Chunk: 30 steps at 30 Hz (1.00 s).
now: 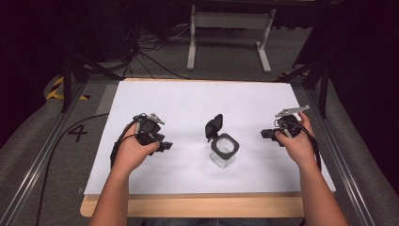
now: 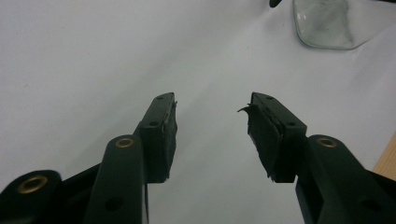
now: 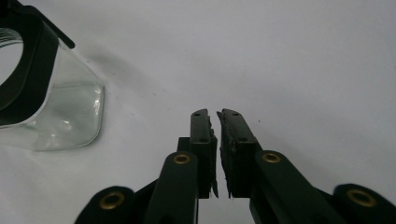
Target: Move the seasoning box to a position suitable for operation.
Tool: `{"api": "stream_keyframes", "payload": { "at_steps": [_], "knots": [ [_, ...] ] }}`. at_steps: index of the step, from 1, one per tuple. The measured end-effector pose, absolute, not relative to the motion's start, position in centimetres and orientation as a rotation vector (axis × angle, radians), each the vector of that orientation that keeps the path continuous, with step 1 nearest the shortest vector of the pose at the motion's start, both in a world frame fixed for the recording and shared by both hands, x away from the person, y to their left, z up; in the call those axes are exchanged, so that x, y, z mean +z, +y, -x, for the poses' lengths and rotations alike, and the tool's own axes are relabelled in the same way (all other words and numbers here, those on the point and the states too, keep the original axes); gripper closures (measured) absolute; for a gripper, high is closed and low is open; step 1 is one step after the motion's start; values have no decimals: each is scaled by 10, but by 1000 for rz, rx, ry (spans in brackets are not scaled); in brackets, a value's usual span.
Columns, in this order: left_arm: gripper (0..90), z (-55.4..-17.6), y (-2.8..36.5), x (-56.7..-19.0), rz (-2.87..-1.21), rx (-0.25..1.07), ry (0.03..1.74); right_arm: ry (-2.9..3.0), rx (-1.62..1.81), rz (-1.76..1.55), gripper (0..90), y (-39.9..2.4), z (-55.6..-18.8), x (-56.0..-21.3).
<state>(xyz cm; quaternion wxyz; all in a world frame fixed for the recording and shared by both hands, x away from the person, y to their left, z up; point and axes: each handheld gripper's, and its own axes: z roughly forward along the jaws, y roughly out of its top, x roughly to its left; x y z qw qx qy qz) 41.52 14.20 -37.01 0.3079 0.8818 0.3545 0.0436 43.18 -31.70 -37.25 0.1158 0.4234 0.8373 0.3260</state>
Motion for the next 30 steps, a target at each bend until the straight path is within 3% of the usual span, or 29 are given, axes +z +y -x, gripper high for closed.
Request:
{"api": "stream_keyframes", "payload": {
  "at_steps": [5,22,30],
  "knots": [
    [508,-414,141,-367,-2301,112,917,2498,1000,-1165,900,-314,-430,-371],
    [460,-402,129,-355,-2319,69,839,2632,1196,-967,900,-283,-426,-374],
    [445,-401,127,-357,-2327,63,835,2719,1094,-897,900,-257,-428,-390]
  ]
}}
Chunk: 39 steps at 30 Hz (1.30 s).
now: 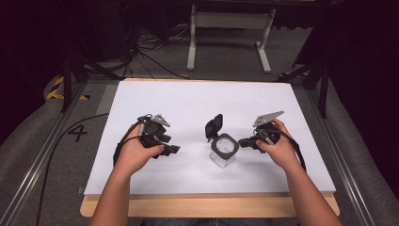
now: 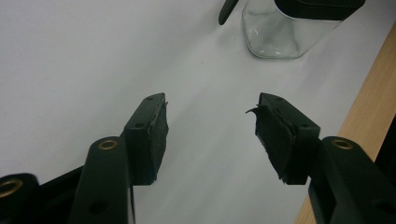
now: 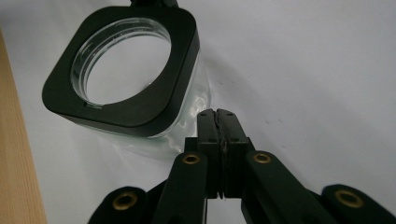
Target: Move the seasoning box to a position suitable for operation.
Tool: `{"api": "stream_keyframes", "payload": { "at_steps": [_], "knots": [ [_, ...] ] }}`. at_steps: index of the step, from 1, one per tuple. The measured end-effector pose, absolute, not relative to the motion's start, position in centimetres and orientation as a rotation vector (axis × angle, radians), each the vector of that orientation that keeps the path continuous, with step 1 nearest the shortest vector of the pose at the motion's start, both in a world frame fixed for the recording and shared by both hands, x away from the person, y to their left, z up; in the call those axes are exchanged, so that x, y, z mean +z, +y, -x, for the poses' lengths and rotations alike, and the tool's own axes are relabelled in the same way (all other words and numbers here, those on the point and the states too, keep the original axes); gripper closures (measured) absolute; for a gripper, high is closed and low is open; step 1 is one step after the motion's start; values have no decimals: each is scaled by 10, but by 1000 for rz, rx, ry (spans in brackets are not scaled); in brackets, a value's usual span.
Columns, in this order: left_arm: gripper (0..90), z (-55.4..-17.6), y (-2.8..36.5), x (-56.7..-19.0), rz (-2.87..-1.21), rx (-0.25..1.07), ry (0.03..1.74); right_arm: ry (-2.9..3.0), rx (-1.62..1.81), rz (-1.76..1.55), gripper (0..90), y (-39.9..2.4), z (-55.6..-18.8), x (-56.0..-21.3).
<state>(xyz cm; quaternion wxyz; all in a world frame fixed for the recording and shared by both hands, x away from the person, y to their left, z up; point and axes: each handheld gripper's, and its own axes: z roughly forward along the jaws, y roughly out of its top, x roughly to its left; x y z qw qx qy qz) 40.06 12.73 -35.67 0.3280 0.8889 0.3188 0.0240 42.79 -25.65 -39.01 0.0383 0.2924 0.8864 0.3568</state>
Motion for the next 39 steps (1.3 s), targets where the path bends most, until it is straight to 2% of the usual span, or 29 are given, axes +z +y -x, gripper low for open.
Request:
{"api": "stream_keyframes", "payload": {
  "at_steps": [17,39],
  "knots": [
    [441,-401,125,-357,-2334,63,828,2786,1009,-872,900,-247,-426,-400],
    [441,-405,117,-352,-2316,57,791,2902,895,-782,900,-226,-401,-405]
  ]
}}
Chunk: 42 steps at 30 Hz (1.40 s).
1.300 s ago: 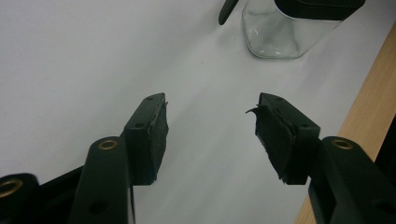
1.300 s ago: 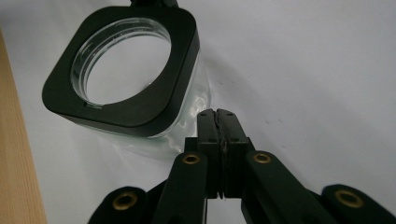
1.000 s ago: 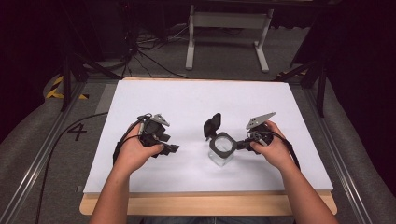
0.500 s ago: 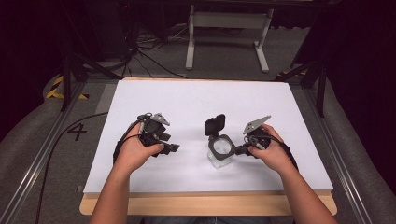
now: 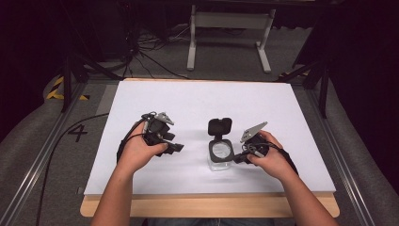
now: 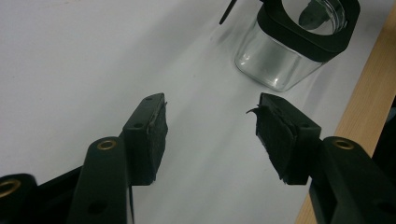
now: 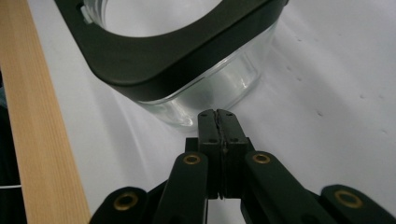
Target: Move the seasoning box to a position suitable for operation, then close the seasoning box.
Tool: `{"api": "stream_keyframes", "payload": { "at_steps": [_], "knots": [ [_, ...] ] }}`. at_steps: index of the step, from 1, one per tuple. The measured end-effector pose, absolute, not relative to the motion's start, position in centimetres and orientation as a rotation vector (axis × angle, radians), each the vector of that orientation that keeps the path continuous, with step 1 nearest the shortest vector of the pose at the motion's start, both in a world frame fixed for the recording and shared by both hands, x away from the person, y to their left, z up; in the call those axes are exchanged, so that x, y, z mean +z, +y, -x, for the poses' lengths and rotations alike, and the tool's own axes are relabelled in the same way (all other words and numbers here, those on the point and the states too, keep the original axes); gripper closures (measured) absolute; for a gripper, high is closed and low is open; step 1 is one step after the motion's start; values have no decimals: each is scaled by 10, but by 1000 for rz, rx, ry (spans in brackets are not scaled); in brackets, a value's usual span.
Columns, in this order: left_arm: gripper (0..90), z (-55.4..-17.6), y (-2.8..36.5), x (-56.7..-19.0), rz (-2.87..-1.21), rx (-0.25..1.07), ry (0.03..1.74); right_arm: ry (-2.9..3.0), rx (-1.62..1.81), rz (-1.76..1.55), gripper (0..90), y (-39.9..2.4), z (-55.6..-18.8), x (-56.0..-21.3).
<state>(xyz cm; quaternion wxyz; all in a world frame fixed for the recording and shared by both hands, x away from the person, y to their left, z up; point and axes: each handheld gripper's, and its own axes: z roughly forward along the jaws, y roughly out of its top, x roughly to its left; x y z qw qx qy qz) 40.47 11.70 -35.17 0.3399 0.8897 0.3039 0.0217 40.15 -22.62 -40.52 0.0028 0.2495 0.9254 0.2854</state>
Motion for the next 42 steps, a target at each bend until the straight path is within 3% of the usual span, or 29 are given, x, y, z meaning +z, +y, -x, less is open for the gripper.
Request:
{"api": "stream_keyframes", "payload": {
  "at_steps": [9,19,25,35,42],
  "knots": [
    [442,-406,114,-352,-2324,46,783,2903,915,-779,900,-228,-401,-405],
    [465,-402,106,-351,-2335,39,750,2726,1063,-909,900,-261,-406,-382],
    [565,-395,93,-351,-2361,8,684,2650,1147,-925,900,-267,-410,-369],
    [782,-382,66,-359,-2325,-146,544,2607,1202,-889,900,-265,-415,-349],
    [885,-375,47,-364,-2343,-239,459,2599,1224,-880,900,-263,-420,-339]
  ]
}}
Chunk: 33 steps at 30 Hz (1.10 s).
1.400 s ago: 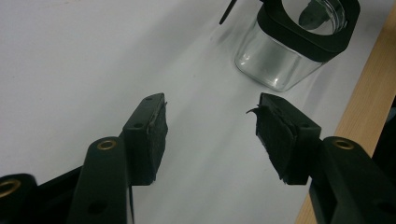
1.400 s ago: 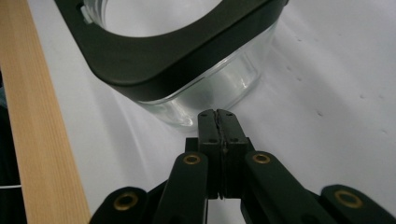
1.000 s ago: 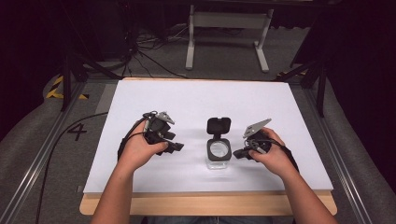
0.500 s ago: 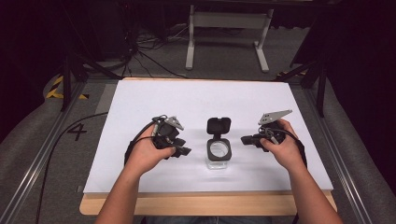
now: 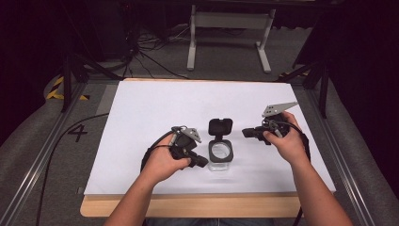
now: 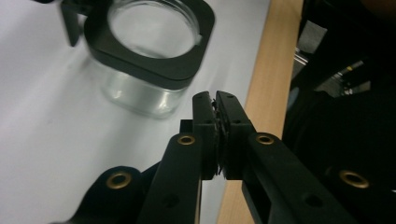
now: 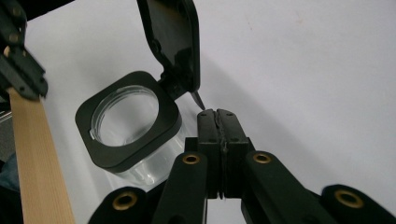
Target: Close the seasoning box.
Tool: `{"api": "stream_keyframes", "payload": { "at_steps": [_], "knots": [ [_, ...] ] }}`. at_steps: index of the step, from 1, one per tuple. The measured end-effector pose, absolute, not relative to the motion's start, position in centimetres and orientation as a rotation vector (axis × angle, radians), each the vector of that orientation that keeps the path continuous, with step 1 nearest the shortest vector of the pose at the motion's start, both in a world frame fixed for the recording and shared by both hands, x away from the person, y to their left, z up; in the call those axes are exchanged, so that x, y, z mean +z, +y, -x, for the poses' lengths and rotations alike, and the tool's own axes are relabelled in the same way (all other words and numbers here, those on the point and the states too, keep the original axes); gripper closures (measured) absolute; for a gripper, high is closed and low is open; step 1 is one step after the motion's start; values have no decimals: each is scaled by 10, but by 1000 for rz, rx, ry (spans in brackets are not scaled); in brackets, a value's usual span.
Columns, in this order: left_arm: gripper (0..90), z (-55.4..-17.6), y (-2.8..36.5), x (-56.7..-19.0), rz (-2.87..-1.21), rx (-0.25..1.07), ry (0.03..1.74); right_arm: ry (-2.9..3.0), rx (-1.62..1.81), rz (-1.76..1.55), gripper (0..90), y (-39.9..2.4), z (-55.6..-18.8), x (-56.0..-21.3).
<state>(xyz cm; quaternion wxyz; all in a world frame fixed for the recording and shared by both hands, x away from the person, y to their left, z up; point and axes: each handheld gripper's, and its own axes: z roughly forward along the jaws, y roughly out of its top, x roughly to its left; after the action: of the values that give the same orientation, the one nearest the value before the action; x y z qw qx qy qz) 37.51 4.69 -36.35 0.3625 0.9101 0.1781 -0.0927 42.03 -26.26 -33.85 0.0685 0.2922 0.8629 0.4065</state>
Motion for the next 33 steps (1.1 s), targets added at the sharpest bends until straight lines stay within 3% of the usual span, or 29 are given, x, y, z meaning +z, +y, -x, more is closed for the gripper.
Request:
{"api": "stream_keyframes", "payload": {
  "at_steps": [12,23,33],
  "knots": [
    [900,-375,25,-382,-2372,-286,447,2556,1333,-838,900,-247,-432,-318],
    [900,-376,17,-391,-2378,-233,455,2532,1316,-771,900,-225,-444,-291],
    [900,-379,16,-393,-2407,-201,445,2565,1258,-756,900,-206,-458,-290]
  ]
}}
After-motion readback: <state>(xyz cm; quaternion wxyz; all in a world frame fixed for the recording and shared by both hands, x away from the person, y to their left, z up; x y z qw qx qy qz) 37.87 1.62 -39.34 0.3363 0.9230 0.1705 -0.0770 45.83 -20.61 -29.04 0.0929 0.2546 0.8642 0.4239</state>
